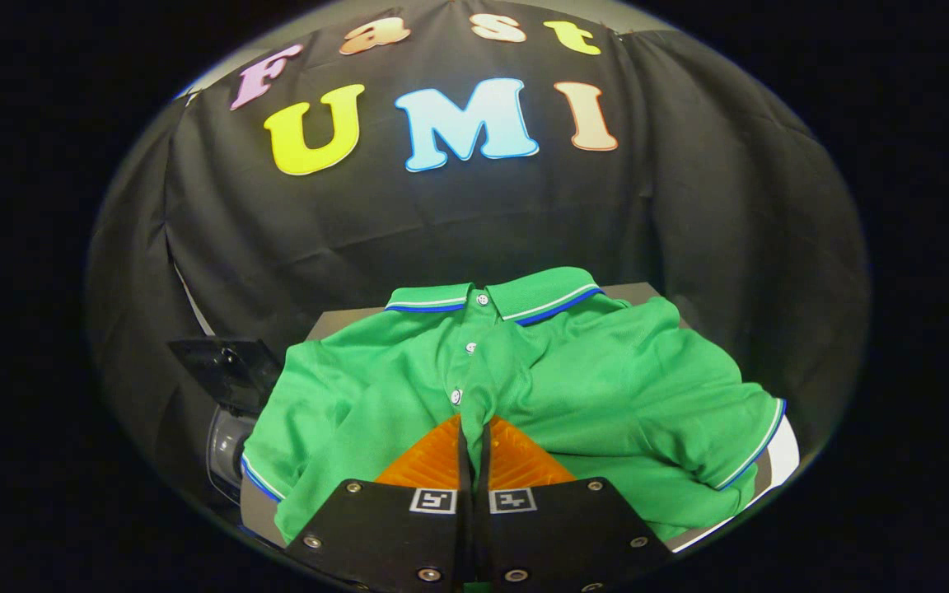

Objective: Put the clothes into the washing machine and then close the washing machine lid.

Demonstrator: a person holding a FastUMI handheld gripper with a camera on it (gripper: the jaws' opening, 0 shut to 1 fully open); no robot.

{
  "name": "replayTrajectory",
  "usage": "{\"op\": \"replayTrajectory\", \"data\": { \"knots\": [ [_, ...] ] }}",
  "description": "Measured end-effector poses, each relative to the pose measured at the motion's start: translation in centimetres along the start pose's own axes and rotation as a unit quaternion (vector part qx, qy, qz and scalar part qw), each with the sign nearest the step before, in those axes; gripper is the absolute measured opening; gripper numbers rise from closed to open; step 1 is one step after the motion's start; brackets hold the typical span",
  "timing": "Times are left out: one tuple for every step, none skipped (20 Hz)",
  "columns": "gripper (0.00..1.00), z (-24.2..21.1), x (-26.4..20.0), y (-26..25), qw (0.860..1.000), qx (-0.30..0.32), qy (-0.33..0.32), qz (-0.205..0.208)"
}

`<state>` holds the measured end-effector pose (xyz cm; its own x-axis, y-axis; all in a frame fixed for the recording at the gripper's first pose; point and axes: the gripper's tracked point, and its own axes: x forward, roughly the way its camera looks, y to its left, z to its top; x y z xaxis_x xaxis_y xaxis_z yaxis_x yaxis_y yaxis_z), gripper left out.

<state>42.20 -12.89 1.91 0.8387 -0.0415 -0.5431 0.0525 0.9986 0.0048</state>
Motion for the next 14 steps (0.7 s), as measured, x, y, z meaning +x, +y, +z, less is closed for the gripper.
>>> {"op": "replayTrajectory", "data": {
  "knots": [
    [0.00,0.1,-0.2,-0.1,1.000,-0.002,-0.003,-0.006],
    [0.00,-0.1,-0.2,0.0,1.000,-0.001,-0.003,-0.010],
    [0.00,-0.1,-0.3,0.1,1.000,-0.002,-0.004,-0.014],
    [0.00,-0.1,-0.4,0.1,1.000,-0.002,-0.002,-0.022],
    [0.00,0.2,-0.7,0.2,1.000,-0.002,-0.004,-0.029],
    [0.00,0.7,-1.0,0.2,0.999,0.001,-0.010,-0.037],
    [0.00,1.4,-1.4,0.3,0.999,0.007,-0.016,-0.047],
    [0.00,2.0,-1.8,0.5,0.998,0.013,-0.024,-0.056],
    [0.00,2.6,-2.3,1.0,0.997,0.017,-0.031,-0.066],
    [0.00,3.4,-3.0,1.5,0.996,0.018,-0.037,-0.077],
    [0.00,4.0,-3.6,2.1,0.995,0.016,-0.043,-0.088],
    [0.00,4.9,-4.4,2.7,0.994,0.010,-0.049,-0.102],
    [0.00,5.8,-5.2,3.4,0.992,0.007,-0.056,-0.116],
    [0.00,7.0,-6.0,4.4,0.990,0.006,-0.063,-0.125]
  ]
}}
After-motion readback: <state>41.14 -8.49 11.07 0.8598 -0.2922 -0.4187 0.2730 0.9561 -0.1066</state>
